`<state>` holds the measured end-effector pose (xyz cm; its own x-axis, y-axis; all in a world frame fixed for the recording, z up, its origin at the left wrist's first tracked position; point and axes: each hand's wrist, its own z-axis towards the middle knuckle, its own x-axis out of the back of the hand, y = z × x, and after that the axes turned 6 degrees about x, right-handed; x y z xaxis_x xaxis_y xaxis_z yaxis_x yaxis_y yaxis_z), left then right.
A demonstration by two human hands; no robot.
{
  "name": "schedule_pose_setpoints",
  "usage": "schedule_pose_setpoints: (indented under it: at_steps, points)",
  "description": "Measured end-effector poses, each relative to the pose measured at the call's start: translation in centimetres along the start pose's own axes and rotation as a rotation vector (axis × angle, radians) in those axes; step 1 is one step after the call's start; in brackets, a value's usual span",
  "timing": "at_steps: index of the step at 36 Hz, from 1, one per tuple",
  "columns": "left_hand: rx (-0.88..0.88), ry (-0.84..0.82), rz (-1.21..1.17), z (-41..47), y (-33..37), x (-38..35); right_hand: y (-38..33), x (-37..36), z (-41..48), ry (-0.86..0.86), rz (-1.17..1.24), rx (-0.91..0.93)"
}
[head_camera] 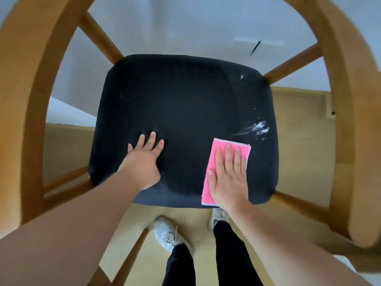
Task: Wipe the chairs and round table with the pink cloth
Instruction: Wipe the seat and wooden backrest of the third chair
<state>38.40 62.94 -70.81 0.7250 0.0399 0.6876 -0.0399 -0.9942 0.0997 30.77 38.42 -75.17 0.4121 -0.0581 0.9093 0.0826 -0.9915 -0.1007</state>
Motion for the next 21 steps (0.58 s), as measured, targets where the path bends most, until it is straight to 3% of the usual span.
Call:
schedule_pose_setpoints:
  at_steps: [7,12,15,18,21]
  points:
    - [0.053,-0.005,0.042,-0.5,1.0,0.6,-0.9,-0.9,-3.5,-0.005,0.022,-0.007]
    - [-0.031,0.212,0.185,-0.8,3.4,0.1,-1.7,-0.4,-2.8,-0.013,0.072,-0.067]
    - [-0.114,0.157,0.136,-0.6,5.0,-0.2,-1.8,-0.1,-2.6,0.032,0.078,-0.073]
    - [-0.080,0.030,0.049,0.1,5.9,0.1,-1.7,-0.1,-2.2,0.062,0.087,-0.057]
    - [-0.035,0.053,-0.202,0.5,5.2,1.4,-1.2,-0.1,-1.6,0.074,0.059,-0.012]
